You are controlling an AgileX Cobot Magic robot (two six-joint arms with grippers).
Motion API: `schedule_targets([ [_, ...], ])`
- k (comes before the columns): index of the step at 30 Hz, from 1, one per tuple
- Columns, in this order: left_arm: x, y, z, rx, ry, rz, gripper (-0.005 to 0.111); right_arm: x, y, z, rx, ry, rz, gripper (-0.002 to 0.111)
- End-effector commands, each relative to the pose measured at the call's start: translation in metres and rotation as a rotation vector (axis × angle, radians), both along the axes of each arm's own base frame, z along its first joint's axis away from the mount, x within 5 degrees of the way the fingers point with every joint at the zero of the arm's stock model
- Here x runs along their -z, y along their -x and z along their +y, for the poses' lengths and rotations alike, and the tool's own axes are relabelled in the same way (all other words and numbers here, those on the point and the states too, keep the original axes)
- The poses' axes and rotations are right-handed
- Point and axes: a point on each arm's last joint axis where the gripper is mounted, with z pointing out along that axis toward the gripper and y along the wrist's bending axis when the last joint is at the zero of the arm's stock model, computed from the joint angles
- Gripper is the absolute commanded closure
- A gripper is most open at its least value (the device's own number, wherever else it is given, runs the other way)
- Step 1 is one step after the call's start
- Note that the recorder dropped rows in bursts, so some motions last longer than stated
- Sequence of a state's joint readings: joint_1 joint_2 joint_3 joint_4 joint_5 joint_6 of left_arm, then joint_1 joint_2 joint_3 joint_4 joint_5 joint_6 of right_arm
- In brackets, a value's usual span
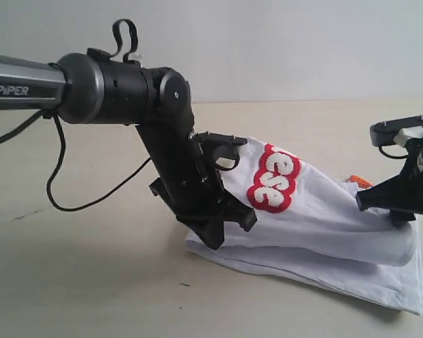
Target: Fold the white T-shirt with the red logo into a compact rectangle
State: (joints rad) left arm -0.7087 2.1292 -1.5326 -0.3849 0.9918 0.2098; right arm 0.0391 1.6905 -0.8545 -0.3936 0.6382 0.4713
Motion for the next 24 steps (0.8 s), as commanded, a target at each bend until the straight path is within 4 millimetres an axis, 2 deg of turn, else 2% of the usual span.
schedule_targets([
  [1, -0.031, 0.002, 0.002, 0.030, 0.053, -0.075, 0.107, -0.028, 0.002, 0.000, -0.001, -0.014, -0.123, 0.074],
  [5, -0.043, -0.010, -0.004, -0.024, 0.141, -0.226, 0.107, -0.042, 0.003, 0.003, -0.012, -0.054, -0.196, 0.091],
  [7, -0.038, -0.017, -0.008, -0.054, 0.170, -0.277, 0.107, -0.044, 0.002, 0.007, -0.035, -0.093, -0.219, 0.100],
  [9, -0.025, -0.023, -0.012, -0.081, 0.183, -0.289, 0.107, -0.043, -0.002, 0.012, -0.061, -0.140, -0.249, 0.108],
  [12, -0.002, -0.025, -0.014, -0.087, 0.155, -0.258, 0.107, -0.026, -0.014, 0.016, -0.081, -0.183, -0.271, 0.108],
  [16, 0.014, -0.026, -0.014, -0.086, 0.130, -0.226, 0.107, -0.003, -0.022, 0.017, -0.084, -0.184, -0.238, 0.108],
  [24, 0.023, -0.025, -0.014, -0.073, 0.104, -0.206, 0.107, 0.040, -0.032, 0.016, -0.081, -0.186, -0.179, 0.108],
])
